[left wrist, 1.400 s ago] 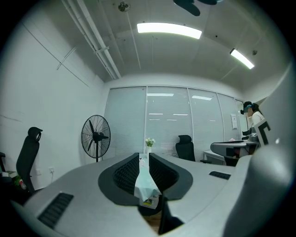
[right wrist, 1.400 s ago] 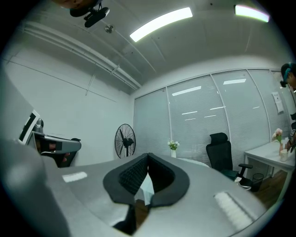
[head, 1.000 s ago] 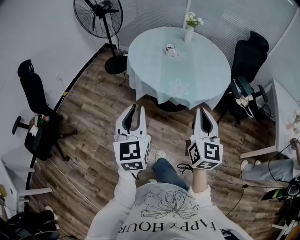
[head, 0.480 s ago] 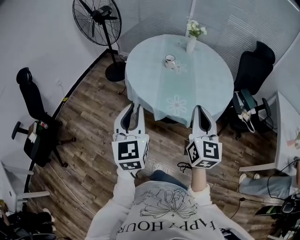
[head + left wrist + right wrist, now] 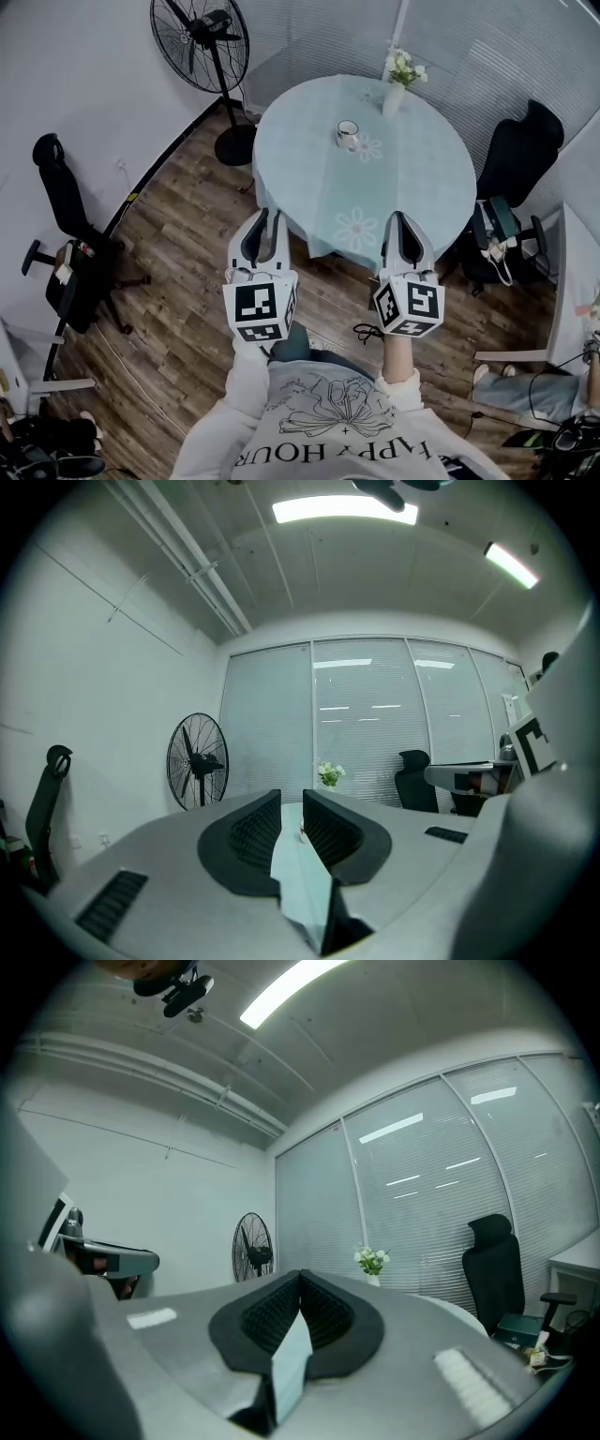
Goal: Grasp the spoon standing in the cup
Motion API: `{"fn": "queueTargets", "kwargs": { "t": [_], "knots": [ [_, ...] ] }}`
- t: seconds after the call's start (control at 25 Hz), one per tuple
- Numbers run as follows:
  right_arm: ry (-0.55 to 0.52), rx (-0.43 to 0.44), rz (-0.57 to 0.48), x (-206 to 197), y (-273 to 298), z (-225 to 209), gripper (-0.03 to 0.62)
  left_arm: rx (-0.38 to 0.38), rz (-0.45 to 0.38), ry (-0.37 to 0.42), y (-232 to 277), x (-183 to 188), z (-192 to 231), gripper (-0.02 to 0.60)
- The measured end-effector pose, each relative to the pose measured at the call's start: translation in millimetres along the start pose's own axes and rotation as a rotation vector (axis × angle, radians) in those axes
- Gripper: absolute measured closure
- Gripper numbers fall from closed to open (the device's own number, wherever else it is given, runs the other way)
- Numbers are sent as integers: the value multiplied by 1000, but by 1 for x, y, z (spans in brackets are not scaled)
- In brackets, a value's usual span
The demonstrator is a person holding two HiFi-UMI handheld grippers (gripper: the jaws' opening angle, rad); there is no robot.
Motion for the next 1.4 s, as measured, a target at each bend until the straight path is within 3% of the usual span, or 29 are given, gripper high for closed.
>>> {"fn": "queueTargets", "kwargs": {
  "t": [0.44, 0.84, 1.4],
  "knots": [
    [1, -2, 18, 2, 66, -9, 583, -26, 17, 4, 69, 11, 16, 523],
    [14, -59, 4, 18, 141, -38, 583, -104, 3, 27, 164, 42, 21, 523],
    [28, -143, 42, 30, 248, -75, 583, -190, 54, 34, 292, 67, 41, 518]
  ]
}}
Point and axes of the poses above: the fingertips, and each gripper's own axes: y forward along the fingers, z to its left, x out of its top, the point moved 4 cm from there along -y, backward along the fingers, and after that the axes turned 13 degrees about z, right-handed, at the moved point
